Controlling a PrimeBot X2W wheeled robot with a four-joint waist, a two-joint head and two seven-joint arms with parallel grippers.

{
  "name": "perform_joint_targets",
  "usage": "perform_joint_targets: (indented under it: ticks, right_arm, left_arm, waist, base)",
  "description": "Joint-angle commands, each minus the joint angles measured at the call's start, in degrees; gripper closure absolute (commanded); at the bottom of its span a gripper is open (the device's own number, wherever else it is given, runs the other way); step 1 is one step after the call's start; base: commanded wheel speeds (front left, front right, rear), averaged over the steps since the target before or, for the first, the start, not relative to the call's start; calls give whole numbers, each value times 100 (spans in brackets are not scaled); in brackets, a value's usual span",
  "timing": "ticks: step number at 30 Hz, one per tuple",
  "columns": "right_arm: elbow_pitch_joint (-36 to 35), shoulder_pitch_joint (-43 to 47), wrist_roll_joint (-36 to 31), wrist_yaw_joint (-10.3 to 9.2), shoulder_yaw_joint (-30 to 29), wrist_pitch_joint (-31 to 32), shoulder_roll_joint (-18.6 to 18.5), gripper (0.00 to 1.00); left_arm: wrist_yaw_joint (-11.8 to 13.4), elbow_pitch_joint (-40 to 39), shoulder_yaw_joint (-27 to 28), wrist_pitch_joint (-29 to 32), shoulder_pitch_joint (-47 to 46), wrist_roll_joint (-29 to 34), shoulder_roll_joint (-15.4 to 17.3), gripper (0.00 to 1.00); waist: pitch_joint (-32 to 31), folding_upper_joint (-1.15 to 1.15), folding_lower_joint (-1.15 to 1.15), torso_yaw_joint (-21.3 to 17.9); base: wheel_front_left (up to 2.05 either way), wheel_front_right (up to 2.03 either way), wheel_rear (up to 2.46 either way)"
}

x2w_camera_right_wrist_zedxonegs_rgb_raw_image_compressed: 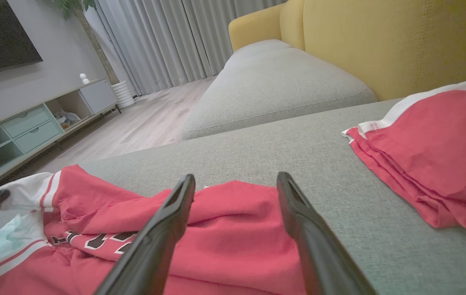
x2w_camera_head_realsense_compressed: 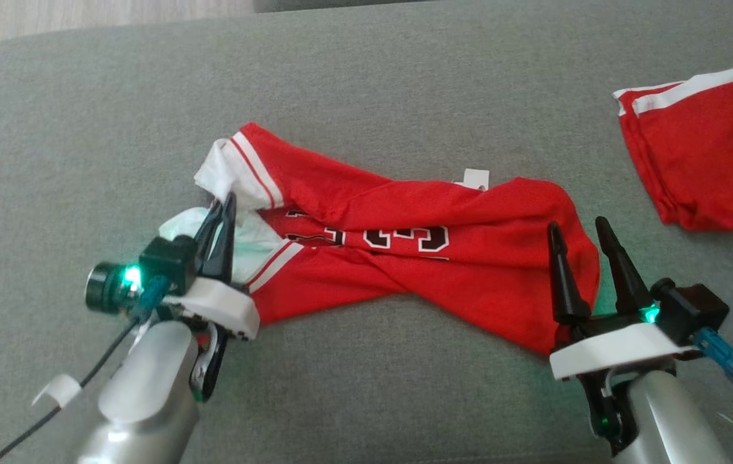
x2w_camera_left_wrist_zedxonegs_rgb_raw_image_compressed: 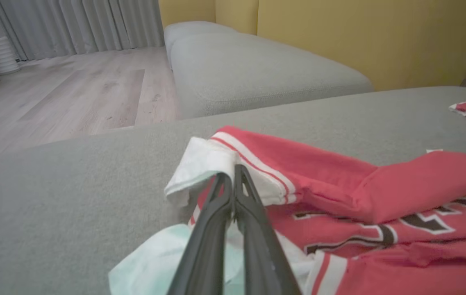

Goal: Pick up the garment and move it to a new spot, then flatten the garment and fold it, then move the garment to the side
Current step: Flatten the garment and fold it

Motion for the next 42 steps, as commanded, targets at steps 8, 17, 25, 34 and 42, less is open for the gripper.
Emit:
perform_joint_targets:
  ticks: [8,17,25,34,42]
  right_arm:
    - [-202,-289,145,-5,224,-61,-14,0]
    - [-351,-531,456,-5,509,-61,-14,0]
    - [-465,-650,583,-5,666,-61,-14,0]
    - [-481,-686,480,-5,572,-61,-14,0]
    - [-396,-590,257,-5,313,-61,-14,0]
  left_arm:
    - [-320,-609,185,330,-1221,65,412,100]
    - [-707,232,162,1592,-2931,223,1072,100]
    - [-514,1115,346,1473,-4079,350,1403,100]
    - [-542,1875,175,705,-4360,481,1226,0]
    - [-730,1908,109,7,-3681,288,834,0]
  waist:
    - [100,0,1,-365]
    - [598,0,1,-1096]
    - [953,0,1,-1491]
    - [905,0,1,-1273]
    - [415,0,1,-619]
  base:
    - [0,0,0]
    - [0,0,0]
    - [0,0,0]
    - [0,0,0]
    - [0,0,0]
